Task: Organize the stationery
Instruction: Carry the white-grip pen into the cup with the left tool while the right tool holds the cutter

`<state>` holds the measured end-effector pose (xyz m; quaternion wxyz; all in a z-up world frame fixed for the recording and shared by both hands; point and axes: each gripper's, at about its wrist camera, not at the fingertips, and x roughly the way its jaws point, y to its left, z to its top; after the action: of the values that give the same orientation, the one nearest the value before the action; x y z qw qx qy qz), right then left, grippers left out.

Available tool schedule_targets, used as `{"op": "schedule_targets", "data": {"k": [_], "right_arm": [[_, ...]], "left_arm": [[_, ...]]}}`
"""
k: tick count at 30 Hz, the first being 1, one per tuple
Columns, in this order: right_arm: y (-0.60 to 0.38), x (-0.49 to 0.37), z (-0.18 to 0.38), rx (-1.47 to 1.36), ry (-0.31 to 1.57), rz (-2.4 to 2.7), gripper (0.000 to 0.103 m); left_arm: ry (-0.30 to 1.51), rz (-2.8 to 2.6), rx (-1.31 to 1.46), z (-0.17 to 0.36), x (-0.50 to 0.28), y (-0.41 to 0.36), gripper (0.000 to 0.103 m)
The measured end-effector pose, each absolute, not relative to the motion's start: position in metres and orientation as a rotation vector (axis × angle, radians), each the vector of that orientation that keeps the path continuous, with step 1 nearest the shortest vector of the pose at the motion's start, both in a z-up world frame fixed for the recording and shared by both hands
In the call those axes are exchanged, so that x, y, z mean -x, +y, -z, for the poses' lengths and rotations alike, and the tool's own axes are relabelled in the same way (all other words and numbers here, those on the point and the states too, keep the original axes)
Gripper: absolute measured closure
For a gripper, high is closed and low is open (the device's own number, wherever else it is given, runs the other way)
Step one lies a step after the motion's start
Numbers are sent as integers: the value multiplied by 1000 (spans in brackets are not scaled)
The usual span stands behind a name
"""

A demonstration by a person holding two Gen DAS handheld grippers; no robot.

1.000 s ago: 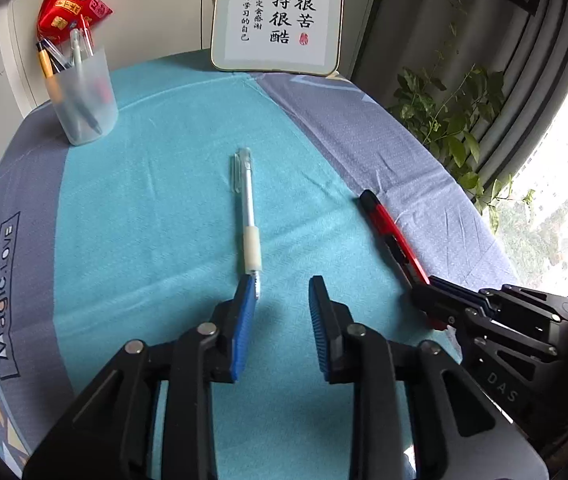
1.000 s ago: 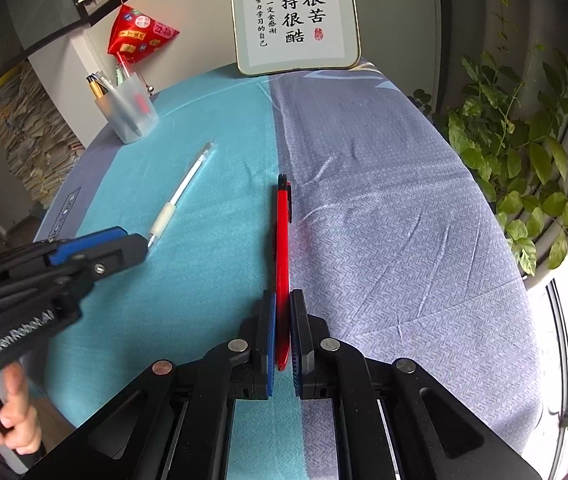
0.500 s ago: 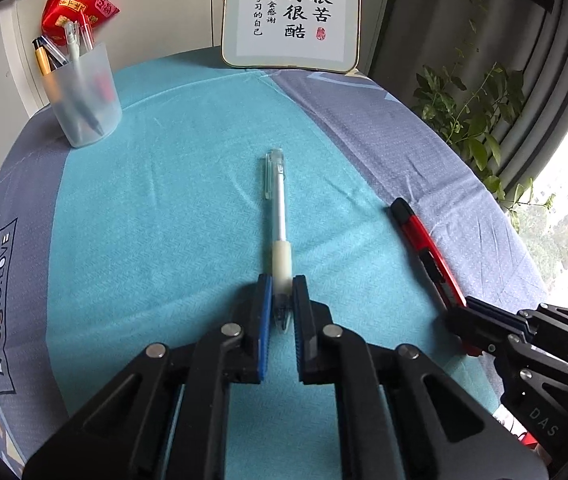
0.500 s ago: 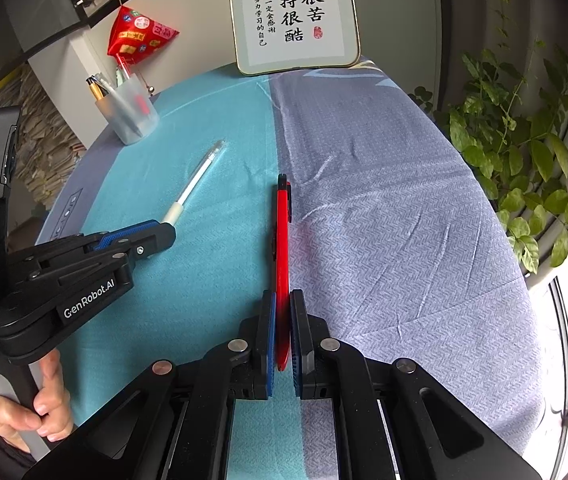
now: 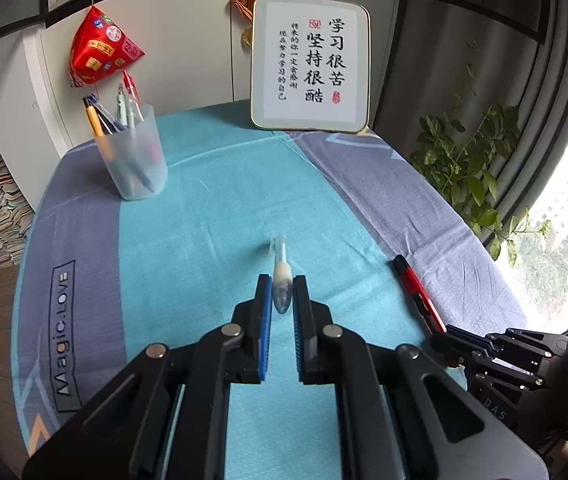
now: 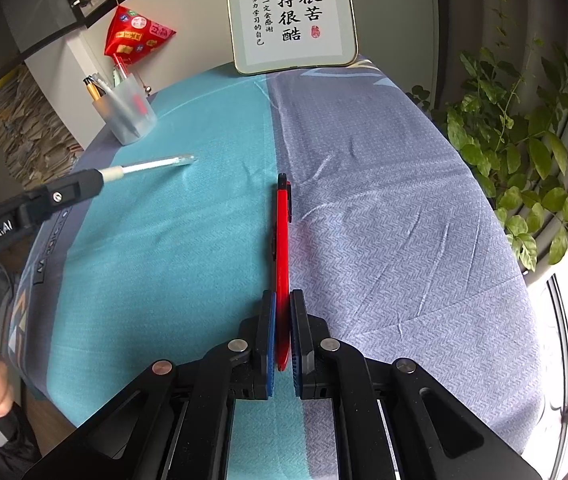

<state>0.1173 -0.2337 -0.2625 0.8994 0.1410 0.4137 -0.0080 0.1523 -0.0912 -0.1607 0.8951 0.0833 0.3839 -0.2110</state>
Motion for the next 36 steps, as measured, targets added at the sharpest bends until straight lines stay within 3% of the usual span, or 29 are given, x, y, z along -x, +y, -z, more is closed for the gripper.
{"op": "schedule_targets", "data": {"k": [23,36], "right_arm": [[-232,-116,262,-286,859,27,97],[-227,-114,261,-263,866,36,97]], "left_arm": [[630,289,-103,28,-235,-14,95],[649,238,-117,45,-300,-29,95]]}}
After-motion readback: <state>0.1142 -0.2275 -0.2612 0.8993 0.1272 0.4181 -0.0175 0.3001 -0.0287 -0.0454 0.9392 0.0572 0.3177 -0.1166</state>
